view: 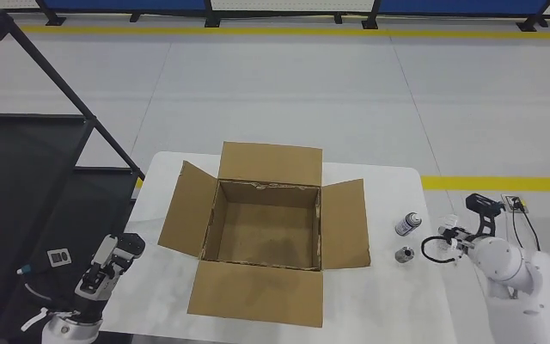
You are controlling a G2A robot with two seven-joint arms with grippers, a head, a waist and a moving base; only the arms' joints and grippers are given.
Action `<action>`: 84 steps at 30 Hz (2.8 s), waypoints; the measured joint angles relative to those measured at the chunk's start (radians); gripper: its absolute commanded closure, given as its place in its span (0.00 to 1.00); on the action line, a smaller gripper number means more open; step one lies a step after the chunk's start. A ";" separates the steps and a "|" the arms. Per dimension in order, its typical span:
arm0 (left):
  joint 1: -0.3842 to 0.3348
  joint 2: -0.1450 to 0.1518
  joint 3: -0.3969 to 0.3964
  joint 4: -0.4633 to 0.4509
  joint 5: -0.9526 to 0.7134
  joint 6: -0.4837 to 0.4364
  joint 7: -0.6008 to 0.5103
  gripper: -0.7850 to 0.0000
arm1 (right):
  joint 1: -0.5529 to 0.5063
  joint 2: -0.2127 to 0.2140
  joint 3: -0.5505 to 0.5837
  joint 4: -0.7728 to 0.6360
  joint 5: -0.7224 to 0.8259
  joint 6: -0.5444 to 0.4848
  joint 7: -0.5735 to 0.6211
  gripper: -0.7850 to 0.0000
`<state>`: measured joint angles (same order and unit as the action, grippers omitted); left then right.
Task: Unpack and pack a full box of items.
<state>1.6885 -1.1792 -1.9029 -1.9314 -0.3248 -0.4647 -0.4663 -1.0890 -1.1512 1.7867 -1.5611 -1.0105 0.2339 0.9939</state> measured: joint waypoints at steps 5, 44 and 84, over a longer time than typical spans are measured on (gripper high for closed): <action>0.002 0.000 0.002 0.002 -0.005 -0.007 -0.004 0.00 | -0.151 -0.010 0.072 -0.329 0.165 0.011 -0.088 1.00; 0.070 -0.004 -0.141 0.104 -0.206 -0.091 -0.076 0.00 | 0.812 -0.474 -1.363 0.792 0.384 -0.083 -0.180 0.00; 0.013 -0.009 -0.052 0.038 -0.080 -0.025 -0.061 0.00 | -0.275 -0.124 -0.136 -0.543 -0.082 -0.101 -0.133 0.00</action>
<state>1.7020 -1.1879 -1.9544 -1.8935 -0.4051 -0.4896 -0.5270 -1.3640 -1.2753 1.6504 -2.1039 -1.0923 0.1331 0.8606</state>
